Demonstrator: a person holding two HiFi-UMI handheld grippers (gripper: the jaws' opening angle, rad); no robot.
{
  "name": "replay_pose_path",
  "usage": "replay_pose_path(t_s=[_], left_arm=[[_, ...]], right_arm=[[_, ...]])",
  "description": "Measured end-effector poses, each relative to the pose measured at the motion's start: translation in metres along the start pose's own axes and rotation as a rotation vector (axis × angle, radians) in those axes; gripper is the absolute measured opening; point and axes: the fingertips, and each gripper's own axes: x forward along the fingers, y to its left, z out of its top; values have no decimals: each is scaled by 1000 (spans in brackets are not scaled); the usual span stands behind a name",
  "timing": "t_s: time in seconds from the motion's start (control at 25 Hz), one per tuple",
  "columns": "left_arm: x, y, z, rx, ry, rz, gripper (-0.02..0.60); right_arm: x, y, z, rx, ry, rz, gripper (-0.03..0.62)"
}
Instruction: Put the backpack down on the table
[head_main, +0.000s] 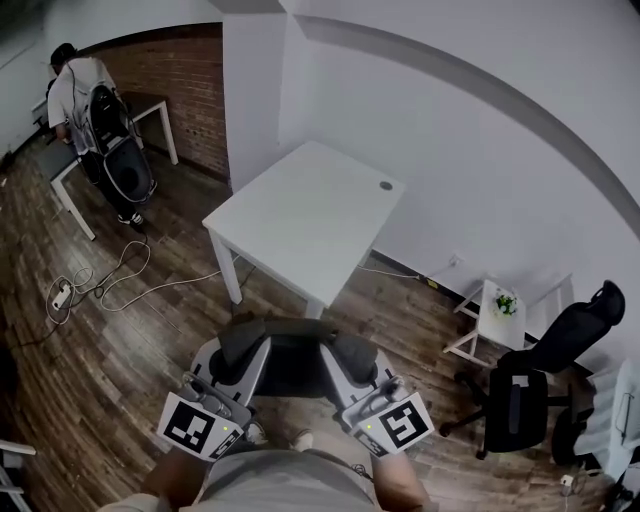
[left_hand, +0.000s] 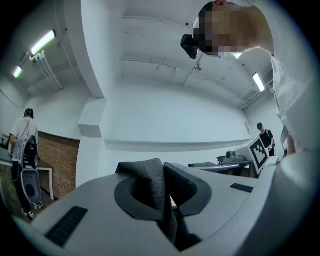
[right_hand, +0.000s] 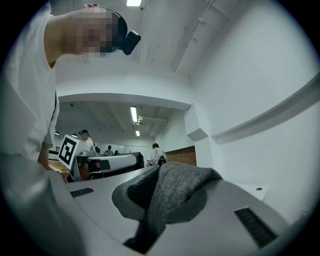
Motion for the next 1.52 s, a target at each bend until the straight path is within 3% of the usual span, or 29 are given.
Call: replay_pose_path(t_s=[0.32, 0.6, 1.08, 1.52], left_arm=[[16, -9, -3, 48, -12, 57, 49], [22, 2, -19, 17, -6, 77, 49], [60, 30, -23, -26, 9, -21, 49], [120, 93, -10, 17, 14, -85, 49]], right_arm=[[-9, -16, 1, -2, -14, 48, 54], [-4, -17, -13, 11, 20, 61, 54], [28, -48, -10, 29, 42, 32, 53], [100, -101, 13, 17, -20, -3, 54]])
